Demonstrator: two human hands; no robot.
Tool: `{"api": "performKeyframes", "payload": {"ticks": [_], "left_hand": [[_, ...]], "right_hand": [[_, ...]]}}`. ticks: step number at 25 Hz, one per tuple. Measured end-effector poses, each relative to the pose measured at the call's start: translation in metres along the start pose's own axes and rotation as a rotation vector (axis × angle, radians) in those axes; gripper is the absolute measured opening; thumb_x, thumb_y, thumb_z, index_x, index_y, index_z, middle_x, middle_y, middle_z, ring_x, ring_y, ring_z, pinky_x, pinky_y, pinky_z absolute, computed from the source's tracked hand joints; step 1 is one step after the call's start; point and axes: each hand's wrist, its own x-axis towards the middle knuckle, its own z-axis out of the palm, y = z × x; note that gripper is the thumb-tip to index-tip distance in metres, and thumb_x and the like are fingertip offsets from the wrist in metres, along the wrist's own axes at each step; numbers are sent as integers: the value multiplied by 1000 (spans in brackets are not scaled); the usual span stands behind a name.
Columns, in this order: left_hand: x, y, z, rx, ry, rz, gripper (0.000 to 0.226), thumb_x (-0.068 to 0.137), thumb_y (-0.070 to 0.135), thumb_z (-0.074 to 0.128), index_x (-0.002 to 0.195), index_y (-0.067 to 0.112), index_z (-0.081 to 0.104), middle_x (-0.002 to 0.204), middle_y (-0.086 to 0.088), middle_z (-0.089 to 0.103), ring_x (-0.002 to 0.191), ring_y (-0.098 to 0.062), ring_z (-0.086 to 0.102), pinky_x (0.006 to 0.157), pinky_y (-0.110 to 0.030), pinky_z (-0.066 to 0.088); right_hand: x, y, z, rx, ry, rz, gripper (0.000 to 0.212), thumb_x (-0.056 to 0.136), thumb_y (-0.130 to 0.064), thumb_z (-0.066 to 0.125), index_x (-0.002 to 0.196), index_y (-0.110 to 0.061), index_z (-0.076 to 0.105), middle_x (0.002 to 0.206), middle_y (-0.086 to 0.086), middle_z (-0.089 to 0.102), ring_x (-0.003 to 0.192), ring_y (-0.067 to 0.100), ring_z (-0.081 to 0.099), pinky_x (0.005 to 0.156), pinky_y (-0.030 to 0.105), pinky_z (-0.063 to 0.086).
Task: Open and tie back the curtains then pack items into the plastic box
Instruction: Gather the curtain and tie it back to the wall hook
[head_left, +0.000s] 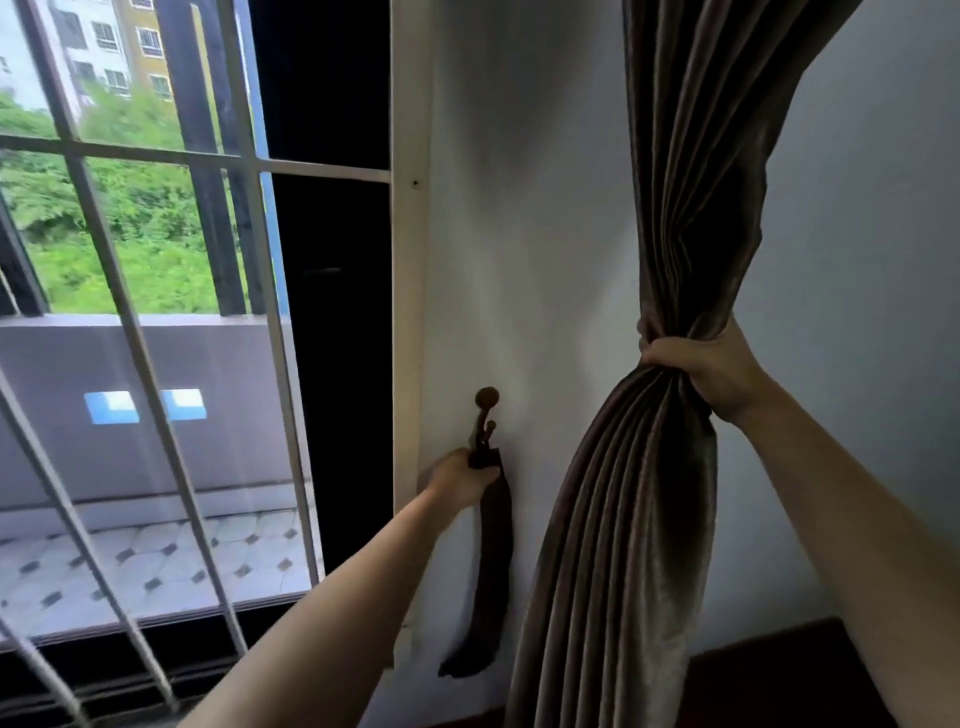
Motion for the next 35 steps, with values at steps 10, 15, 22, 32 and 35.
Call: {"api": "performKeyframes", "payload": {"ticks": [10,15,22,32,35], "left_hand": [[-54,28,-101,31,-145,54,18,83,27,68,74,11,66,63,0,57,57,-11,53,49,-18,41],[-97,74,-170,234,-303,116,24,79,20,72,58,12,64,48,5,55,44,-6,49,41,-14,37],[-157,64,-175,186,-316,267,24,74,25,75,75,1,68,70,-8,60,62,-13,55,59,-22,43],[-142,23,-130,-186,-13,367,14,61,36,74,59,23,69,159,1,9,145,-14,12,116,-43,20],[-136,25,-118,-228,-4,454,16,62,34,73,62,18,69,157,12,13,140,-15,27,110,-39,32]], "right_hand": [[7,8,33,137,-92,-38,21,55,-1,64,72,-7,54,71,10,51,62,16,54,56,26,47],[11,13,84,259,-143,-42,22,56,4,61,75,-4,54,75,12,49,63,15,53,55,24,47],[18,8,171,312,-190,-47,21,59,4,61,74,-9,54,66,-4,59,62,12,57,61,26,47],[34,-37,212,81,-10,11,80,51,-35,78,123,-15,52,112,5,65,101,22,64,85,41,57],[41,-63,210,96,-8,13,81,55,-33,76,128,-19,46,115,0,61,102,17,61,87,34,55]]}}
